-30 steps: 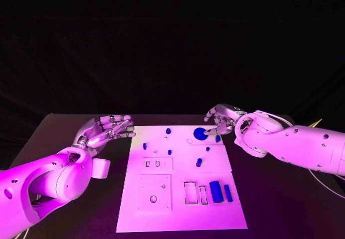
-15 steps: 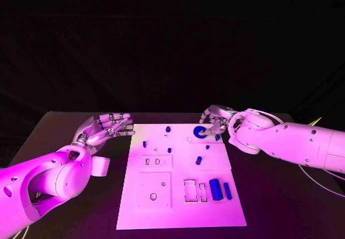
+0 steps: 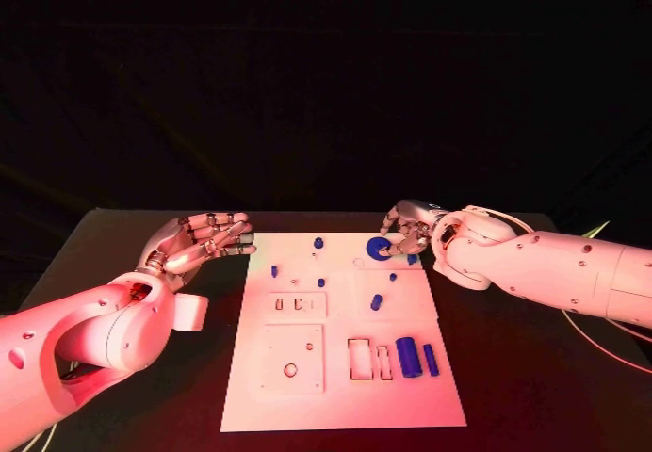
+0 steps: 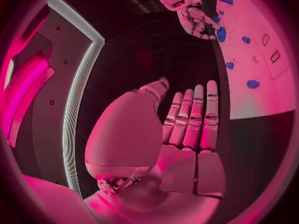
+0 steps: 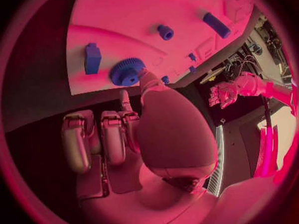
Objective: Assemble the parts on the task board
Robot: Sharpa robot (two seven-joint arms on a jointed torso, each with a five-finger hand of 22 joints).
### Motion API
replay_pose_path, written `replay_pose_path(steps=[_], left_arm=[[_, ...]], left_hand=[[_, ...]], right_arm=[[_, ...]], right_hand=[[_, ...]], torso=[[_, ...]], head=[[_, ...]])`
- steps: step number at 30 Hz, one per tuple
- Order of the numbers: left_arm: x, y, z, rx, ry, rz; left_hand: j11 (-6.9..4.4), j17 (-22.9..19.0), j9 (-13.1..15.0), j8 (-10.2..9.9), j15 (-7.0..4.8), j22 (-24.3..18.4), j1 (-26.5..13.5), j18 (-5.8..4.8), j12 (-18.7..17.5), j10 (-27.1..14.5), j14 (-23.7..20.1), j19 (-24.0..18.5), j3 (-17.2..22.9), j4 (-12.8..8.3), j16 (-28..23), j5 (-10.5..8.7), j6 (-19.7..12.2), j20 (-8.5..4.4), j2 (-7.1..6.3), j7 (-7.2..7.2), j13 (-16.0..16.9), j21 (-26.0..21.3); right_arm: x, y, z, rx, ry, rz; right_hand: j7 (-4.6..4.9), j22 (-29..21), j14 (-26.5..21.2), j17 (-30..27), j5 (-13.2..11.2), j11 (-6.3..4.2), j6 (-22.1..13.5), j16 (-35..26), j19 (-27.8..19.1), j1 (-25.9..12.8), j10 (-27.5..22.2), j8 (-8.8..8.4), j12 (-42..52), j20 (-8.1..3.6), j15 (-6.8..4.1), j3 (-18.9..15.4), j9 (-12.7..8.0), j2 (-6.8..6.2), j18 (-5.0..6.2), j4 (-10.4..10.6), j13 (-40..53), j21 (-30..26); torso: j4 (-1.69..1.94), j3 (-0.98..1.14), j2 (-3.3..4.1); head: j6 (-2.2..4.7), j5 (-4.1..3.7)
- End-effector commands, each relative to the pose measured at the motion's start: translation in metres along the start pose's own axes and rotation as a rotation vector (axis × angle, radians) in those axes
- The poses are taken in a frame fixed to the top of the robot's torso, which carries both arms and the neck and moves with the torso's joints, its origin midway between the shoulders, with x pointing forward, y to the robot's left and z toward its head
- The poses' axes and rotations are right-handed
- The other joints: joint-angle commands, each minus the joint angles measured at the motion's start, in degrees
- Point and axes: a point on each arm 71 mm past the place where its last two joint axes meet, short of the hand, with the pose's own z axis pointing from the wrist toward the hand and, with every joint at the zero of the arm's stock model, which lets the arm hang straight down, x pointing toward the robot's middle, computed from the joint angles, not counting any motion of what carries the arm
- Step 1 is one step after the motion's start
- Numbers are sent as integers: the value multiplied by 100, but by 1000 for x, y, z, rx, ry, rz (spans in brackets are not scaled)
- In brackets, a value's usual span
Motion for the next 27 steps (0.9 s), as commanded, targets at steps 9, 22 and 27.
replay_pose_path(steps=[9,22,27], left_arm=[[1,-1,0,8,19,-3],[0,-1,0,7,17,-2],[0,-1,0,7,17,-2]], left_hand=[[-5,5,-8,-22,-18,-4,-18,55,-25,26,-41,-28,13,-5,-39,-19,-2,-2,-42,167,-2,17],[-5,12,-8,-23,-18,-3,-27,55,-31,29,-44,-33,16,-6,-43,-19,-2,-1,-41,167,-2,20],[-5,12,-8,-23,-18,-3,-27,55,-31,29,-44,-33,16,-6,-43,-19,-2,-1,-41,167,-2,20]], right_arm=[[6,-4,2,20,47,-20],[10,-4,4,18,57,9],[10,-5,4,27,50,5]], right_hand=[[-11,1507,598,1504,36,-15,62,35,599,5,506,33,45,53,26,86,-14,71,-37,-2,1387,20],[-69,1507,598,1504,296,-64,342,35,599,-106,562,59,107,23,-16,302,-40,151,-37,14,1448,20],[-68,1507,598,1504,268,-66,343,35,599,-176,553,24,97,17,-17,318,-59,116,-37,21,1439,20]], torso=[[-9,4,-2],[-1,1,-1],[-3,-5,-6]], head=[[-27,1],[-51,2],[-56,1]])
